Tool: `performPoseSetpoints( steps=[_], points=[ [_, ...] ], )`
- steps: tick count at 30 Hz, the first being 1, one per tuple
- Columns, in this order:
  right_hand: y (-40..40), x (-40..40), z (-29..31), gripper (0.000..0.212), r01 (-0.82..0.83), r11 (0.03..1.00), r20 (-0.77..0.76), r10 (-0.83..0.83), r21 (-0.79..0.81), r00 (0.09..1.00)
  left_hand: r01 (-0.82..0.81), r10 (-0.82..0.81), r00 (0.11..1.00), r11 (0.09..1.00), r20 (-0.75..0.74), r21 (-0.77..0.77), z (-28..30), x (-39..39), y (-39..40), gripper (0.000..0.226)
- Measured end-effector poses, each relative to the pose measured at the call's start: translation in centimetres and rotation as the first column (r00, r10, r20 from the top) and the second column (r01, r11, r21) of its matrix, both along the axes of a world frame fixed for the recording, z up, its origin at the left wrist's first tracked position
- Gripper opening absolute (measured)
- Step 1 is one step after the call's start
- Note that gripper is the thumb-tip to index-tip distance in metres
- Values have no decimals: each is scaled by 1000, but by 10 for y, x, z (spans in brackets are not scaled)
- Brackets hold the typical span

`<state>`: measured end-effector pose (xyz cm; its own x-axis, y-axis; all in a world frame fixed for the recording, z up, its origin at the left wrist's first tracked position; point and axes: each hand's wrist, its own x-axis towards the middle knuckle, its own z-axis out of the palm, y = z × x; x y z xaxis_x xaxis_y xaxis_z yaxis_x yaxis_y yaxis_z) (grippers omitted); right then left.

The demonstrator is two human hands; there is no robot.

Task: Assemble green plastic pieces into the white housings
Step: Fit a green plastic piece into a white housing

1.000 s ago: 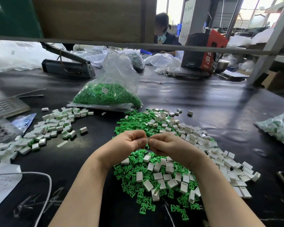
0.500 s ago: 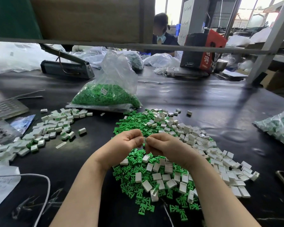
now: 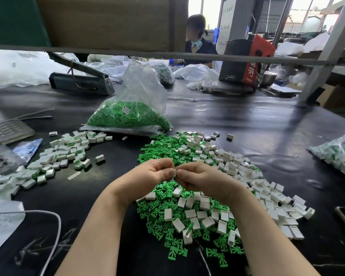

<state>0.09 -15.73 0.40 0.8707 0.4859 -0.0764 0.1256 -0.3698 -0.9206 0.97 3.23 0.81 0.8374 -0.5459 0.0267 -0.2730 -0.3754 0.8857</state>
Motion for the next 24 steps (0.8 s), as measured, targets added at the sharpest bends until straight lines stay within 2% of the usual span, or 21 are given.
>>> performPoseSetpoints(
  steps=[7,9,12,17,24],
  points=[
    [0,-3,5,33,-48,997,33,50,-64,998,29,-29,999,999,-44,15,1,-1,1,16],
    [0,-2,4,28,-27,999,22,27,-31,999,2,-3,999,1000,-49,-10,0,-1,1,17],
    [0,-1,4,24,15,999,-6,-15,43,1000,-52,38,993,990,-112,-127,-2,1,-1,19],
    [2,-2,6,31,70,972,-74,-55,224,996,-63,26,987,970,-159,-237,0,-1,-4,17],
    [0,-5,12,38,22,985,-65,-12,169,998,-51,6,981,971,-192,-233,1,-3,-6,16]
  ],
)
